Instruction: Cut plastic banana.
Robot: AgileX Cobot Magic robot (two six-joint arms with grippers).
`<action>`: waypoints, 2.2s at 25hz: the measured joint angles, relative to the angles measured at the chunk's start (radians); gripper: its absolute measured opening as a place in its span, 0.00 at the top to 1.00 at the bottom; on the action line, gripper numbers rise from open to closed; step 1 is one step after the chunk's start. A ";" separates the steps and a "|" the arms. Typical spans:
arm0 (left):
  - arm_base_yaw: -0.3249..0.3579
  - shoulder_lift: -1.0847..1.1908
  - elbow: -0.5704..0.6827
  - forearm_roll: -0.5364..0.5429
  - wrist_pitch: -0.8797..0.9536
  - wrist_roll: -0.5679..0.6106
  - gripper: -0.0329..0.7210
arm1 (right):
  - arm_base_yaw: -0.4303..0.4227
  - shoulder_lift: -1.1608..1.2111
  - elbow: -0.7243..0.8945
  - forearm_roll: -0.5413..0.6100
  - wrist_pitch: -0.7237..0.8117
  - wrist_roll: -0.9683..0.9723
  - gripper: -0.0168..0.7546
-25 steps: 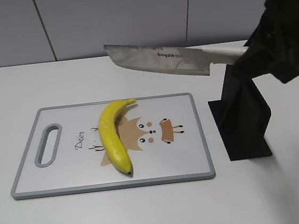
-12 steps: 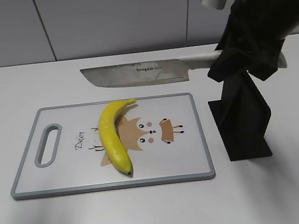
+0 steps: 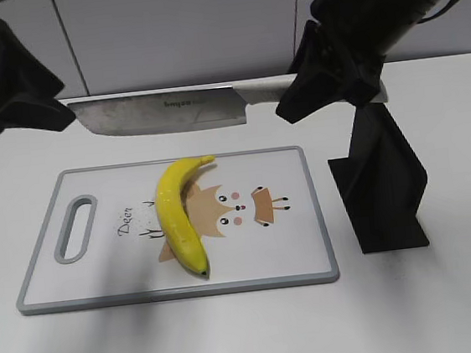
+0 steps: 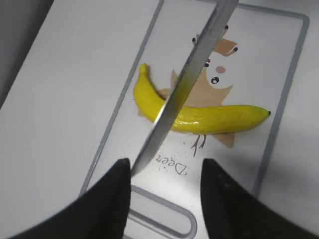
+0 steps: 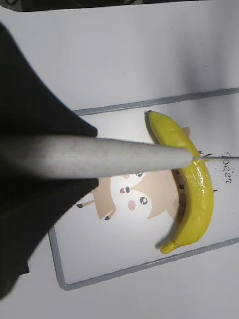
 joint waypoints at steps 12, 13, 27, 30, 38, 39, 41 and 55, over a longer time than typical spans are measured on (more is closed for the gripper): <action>-0.053 0.205 -0.073 0.010 -0.023 0.027 0.45 | 0.000 0.056 -0.053 0.010 0.008 -0.070 0.75; -0.053 0.211 -0.073 0.011 -0.027 0.028 0.50 | 0.000 0.057 -0.053 0.010 0.006 -0.077 0.75; -0.053 0.257 -0.073 0.077 -0.022 0.075 0.93 | 0.000 0.166 -0.076 0.021 -0.023 -0.136 0.74; -0.053 0.286 -0.073 0.082 -0.023 0.075 0.93 | 0.000 0.201 -0.077 0.024 -0.024 -0.136 0.74; -0.053 0.362 -0.073 0.089 -0.019 0.074 0.93 | 0.001 0.280 -0.079 0.026 -0.037 -0.136 0.74; -0.053 0.371 -0.073 0.091 -0.023 0.074 0.93 | 0.001 0.291 -0.079 0.026 -0.039 -0.137 0.74; -0.053 0.401 -0.073 0.093 -0.032 0.074 0.93 | 0.001 0.320 -0.080 0.025 -0.048 -0.137 0.74; -0.045 0.563 -0.102 0.046 -0.038 0.077 0.93 | 0.000 0.452 -0.091 -0.023 -0.103 -0.144 0.73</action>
